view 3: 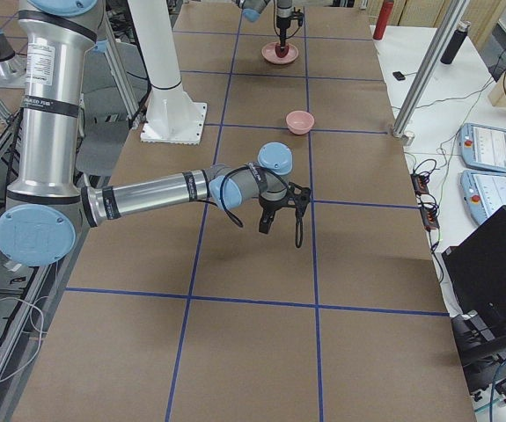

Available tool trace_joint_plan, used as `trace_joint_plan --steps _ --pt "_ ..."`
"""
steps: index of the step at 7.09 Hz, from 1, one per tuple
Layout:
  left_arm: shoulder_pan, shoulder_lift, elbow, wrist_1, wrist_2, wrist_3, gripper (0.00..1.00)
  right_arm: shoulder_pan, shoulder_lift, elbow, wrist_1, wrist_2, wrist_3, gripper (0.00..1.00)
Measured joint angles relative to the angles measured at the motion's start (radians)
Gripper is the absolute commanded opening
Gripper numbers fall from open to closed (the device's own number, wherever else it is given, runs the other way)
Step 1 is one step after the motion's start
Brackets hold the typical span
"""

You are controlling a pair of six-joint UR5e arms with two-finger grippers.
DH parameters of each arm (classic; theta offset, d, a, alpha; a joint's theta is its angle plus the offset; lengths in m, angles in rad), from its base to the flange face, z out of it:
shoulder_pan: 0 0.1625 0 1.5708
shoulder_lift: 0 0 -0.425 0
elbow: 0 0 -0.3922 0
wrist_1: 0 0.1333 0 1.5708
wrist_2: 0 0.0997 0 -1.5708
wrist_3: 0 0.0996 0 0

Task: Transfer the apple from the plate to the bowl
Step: 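Lower the left gripper onto the red apple on the plate and grasp it, then carry the red apple with the left gripper over the pink bowl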

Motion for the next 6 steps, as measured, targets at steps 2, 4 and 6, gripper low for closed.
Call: trace_joint_plan --steps 2,4,6 --pt "0.0 -0.003 -0.006 0.005 -0.009 -0.002 0.0 0.0 0.003 -0.001 0.0 0.002 0.0 1.0" --pt "-0.012 -0.031 -0.104 0.111 -0.095 -0.011 0.0 0.0 0.006 -0.001 0.0 0.005 -0.001 1.0" --pt "0.005 -0.244 -0.218 0.401 -0.12 -0.149 0.0 0.0 0.007 -0.002 0.001 0.006 -0.001 1.0"
